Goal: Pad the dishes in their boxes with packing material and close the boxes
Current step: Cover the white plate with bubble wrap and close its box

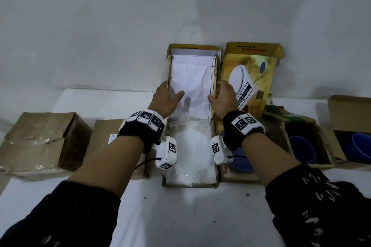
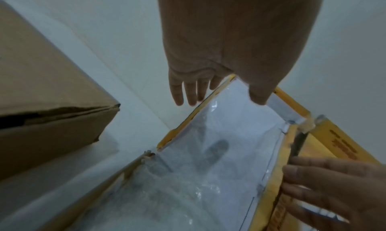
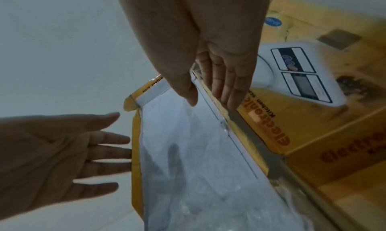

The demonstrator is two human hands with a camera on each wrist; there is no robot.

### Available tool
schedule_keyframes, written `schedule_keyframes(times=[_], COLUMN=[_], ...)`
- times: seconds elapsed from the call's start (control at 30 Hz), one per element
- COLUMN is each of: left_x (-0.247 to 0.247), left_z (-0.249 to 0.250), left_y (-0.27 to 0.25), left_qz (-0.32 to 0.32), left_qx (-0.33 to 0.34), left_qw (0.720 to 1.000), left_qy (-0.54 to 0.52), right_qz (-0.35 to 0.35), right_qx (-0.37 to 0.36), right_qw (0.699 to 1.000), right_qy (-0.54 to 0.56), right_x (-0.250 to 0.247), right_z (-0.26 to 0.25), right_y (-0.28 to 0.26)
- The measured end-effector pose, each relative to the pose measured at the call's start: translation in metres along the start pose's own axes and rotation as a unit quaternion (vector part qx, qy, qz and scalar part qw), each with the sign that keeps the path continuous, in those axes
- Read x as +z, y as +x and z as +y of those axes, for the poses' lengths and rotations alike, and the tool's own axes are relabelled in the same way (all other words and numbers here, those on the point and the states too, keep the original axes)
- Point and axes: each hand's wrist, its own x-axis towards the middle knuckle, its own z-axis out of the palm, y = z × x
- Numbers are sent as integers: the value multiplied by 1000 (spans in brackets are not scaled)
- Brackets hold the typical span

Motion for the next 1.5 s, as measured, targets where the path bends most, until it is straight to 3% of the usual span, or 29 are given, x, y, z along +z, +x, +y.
schedule_keyframes(times=[0.27,0.5,0.73,0.9,1.07,1.2,1.37,1.5], left_x=[-8,-20,-18,-3,12,25,36,41], left_z=[-6,-12,-40,-69,-83,-89,-91,-95], left_y=[-16,-85,-134,-160,-173,-177,-180,-181], left_qz=[15,12,-72,-131,-94,-76,-37,-20], left_qx=[-48,-57,-76,-69,-45,-44,-39,-82], left_qw=[983,955,955,974,994,992,996,996], left_qy=[-176,-290,-279,-173,-15,89,68,-34], right_qz=[50,-22,-93,-82,-41,-20,-11,-38], right_qx=[36,134,171,163,157,142,153,153], right_qw=[985,924,918,948,968,982,982,984], right_qy=[161,357,345,261,191,125,112,80], right_x=[-12,-35,-42,-23,-1,12,24,29], right_z=[-10,-7,9,27,33,31,31,38], right_y=[-18,-82,-150,-189,-212,-225,-227,-224])
